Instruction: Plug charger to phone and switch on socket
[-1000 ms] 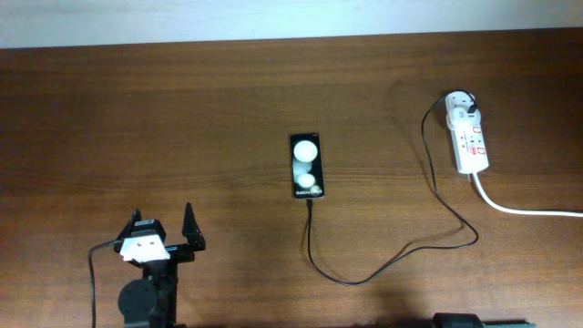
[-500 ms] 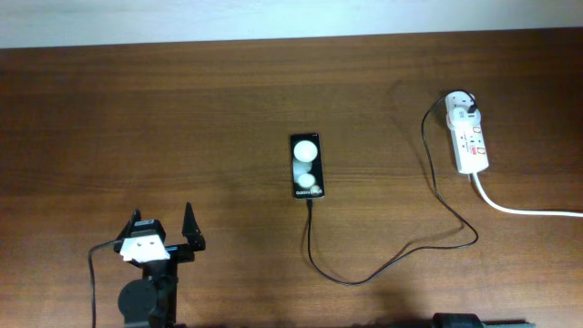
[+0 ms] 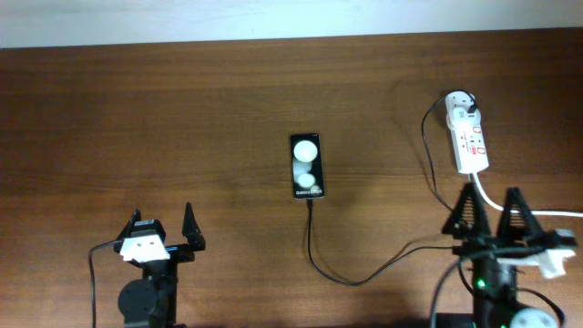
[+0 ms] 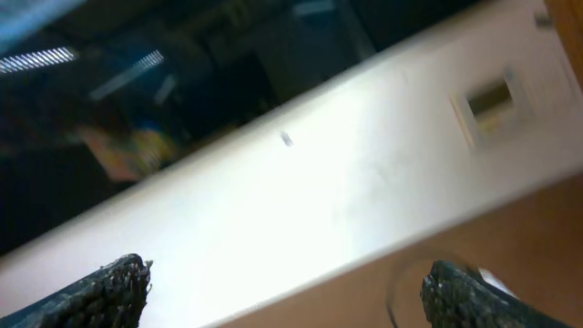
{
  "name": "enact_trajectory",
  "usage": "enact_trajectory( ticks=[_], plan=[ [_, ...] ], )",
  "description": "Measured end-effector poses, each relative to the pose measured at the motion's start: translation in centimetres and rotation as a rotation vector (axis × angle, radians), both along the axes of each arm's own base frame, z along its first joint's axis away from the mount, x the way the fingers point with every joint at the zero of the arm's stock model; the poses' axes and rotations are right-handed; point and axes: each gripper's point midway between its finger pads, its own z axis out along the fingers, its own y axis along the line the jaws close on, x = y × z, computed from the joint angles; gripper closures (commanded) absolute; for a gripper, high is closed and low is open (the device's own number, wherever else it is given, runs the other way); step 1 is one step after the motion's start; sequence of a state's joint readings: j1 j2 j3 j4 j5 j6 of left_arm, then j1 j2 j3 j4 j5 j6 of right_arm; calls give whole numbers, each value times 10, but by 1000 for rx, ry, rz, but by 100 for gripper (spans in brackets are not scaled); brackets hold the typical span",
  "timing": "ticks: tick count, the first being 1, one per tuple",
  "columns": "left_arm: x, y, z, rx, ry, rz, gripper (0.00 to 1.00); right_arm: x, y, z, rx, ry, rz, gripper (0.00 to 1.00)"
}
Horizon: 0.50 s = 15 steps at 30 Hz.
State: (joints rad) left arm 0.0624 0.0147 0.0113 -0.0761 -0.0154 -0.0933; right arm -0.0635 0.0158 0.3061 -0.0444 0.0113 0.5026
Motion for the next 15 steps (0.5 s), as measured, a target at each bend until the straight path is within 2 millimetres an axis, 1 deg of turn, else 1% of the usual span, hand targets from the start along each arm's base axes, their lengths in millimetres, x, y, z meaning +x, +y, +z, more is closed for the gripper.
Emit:
enact_trajectory(
  ticks=[1, 2, 5, 7, 9, 13, 15],
  plan=[
    [0, 0, 0, 0, 0, 0, 1, 6, 0, -14, 0, 23, 0, 1],
    [0, 0, 0, 0, 0, 0, 1, 13, -1, -32, 2, 56, 0, 1],
    [0, 0, 0, 0, 0, 0, 1, 25, -2, -73, 7, 135, 0, 1],
    [0, 0, 0, 0, 0, 0, 1, 30, -2, -95, 10, 178, 0, 1],
    [0, 0, 0, 0, 0, 0, 1, 32, -2, -109, 12, 207, 0, 1],
    [0, 0, 0, 0, 0, 0, 1, 34, -2, -124, 15, 245, 0, 1],
    [0, 0, 0, 0, 0, 0, 1, 35, -2, -140, 17, 292, 0, 1]
  ],
)
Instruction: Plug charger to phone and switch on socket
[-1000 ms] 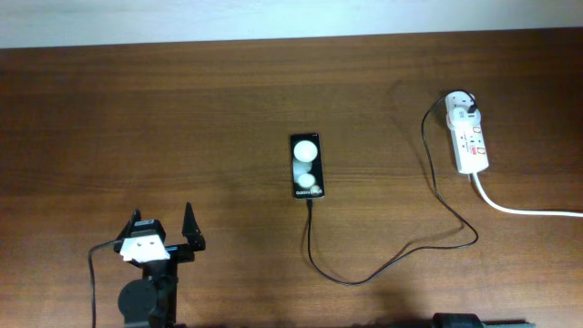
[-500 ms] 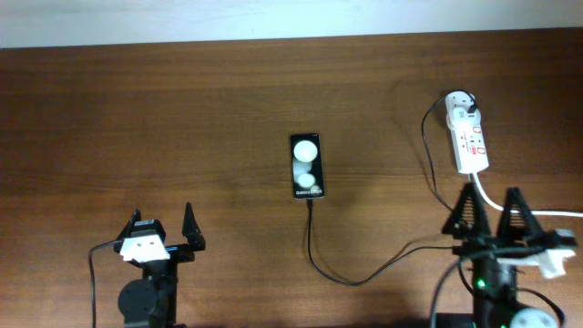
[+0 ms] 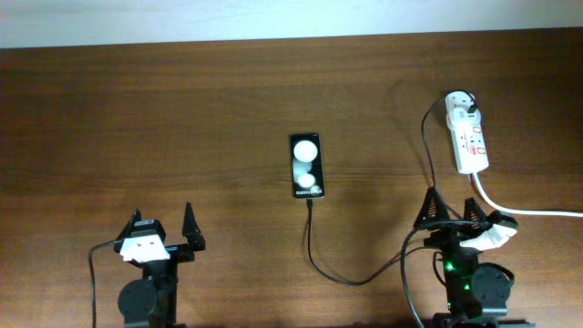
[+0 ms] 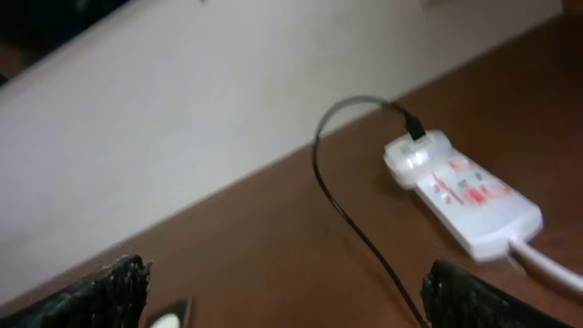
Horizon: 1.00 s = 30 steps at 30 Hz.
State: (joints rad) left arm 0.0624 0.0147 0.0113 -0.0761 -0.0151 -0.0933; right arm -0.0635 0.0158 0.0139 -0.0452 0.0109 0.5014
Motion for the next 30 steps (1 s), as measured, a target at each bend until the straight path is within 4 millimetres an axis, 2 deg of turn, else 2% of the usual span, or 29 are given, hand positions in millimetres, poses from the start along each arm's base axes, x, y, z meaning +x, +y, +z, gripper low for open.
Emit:
enact_trajectory(
  ticks=[2, 23, 30],
  plan=[
    [0, 0, 0, 0, 0, 0, 1, 0, 0, -8, 2, 31, 0, 1],
    [0, 0, 0, 0, 0, 0, 1, -1, -3, -8, -16, 31, -18, 1],
    [0, 0, 0, 0, 0, 0, 1, 0, 2, -8, -392, 58, 37, 1]
  ],
)
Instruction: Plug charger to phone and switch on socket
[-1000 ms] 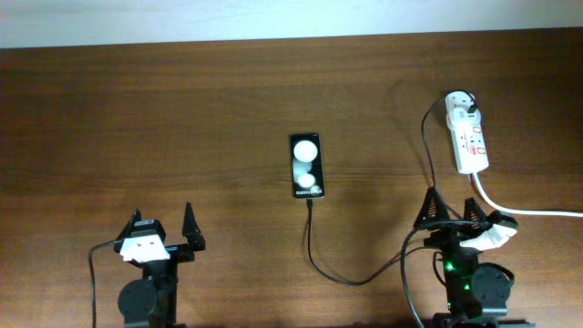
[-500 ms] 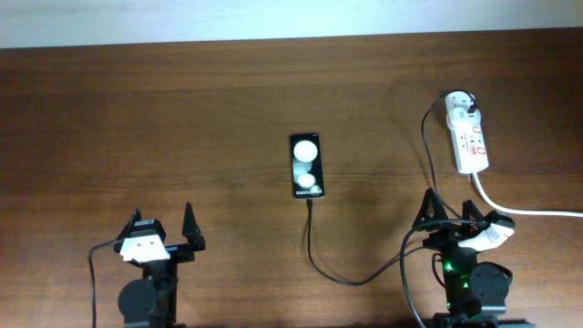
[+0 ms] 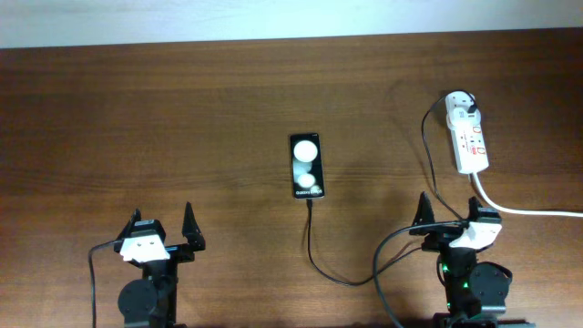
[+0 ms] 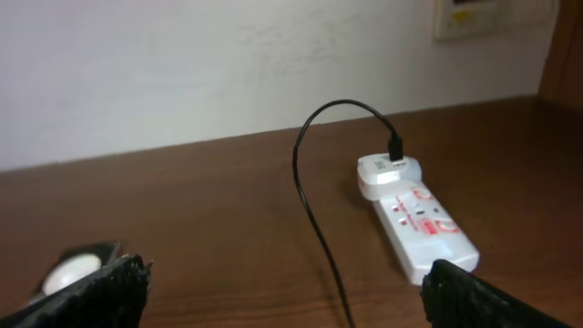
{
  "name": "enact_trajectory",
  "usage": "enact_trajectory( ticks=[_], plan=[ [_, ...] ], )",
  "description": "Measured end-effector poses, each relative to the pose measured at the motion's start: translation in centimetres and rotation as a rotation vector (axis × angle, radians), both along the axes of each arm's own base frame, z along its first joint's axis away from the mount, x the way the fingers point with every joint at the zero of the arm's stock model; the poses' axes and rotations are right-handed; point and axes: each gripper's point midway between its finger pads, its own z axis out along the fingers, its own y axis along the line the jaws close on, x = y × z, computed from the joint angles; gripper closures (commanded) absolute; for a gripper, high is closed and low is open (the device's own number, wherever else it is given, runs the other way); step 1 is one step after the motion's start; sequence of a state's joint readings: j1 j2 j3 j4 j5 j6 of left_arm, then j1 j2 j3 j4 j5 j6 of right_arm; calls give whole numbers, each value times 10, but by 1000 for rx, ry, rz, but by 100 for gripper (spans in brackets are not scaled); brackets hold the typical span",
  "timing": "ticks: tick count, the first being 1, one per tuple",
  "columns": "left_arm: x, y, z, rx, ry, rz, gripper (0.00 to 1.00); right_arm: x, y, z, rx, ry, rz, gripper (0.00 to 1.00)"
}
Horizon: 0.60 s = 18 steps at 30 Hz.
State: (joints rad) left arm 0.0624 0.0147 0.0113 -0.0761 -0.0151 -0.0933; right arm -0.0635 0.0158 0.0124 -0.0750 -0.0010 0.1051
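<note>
The black phone (image 3: pixel 306 166) lies face up mid-table, its edge also showing in the right wrist view (image 4: pixel 73 270). A black cable (image 3: pixel 314 255) meets the phone's near edge, loops across the wood and rises (image 4: pixel 314 210) to the white charger (image 4: pixel 387 170). The charger sits in the far end of the white socket strip (image 3: pixel 468 141), also seen low in the right wrist view (image 4: pixel 421 228). My right gripper (image 3: pixel 446 217) hangs open near the front edge, short of the strip, fingers (image 4: pixel 483 296) wide apart and empty. My left gripper (image 3: pixel 162 223) is open at front left.
The strip's thick white lead (image 3: pixel 528 211) runs off the table's right edge. A pale wall (image 4: pixel 228 73) with a wall plate (image 4: pixel 469 16) stands behind the table. Loose cable lies just left of the right arm's base (image 3: pixel 387 260).
My right gripper has shifted slightly left and toward the front edge. Its camera now faces the strip and charger squarely and sharply. The left arm, phone and strip have not moved.
First my right gripper stood open further right by the white lead, its camera tilted at the wall. Then it was left of that, with the strip coming into a blurred view. Now it faces strip, charger and phone edge. The left gripper stayed open throughout.
</note>
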Motion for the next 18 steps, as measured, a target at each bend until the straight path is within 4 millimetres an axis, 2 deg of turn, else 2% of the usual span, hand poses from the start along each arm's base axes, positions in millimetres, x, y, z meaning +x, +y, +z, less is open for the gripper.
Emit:
enact_trajectory(
  ticks=[6, 18],
  plan=[
    [0, 0, 0, 0, 0, 0, 1, 0, 0, 0, -84, 5, 5, 1],
    [0, 0, 0, 0, 0, 0, 1, 0, -1, 0, -92, 6, 3, 1]
  ],
)
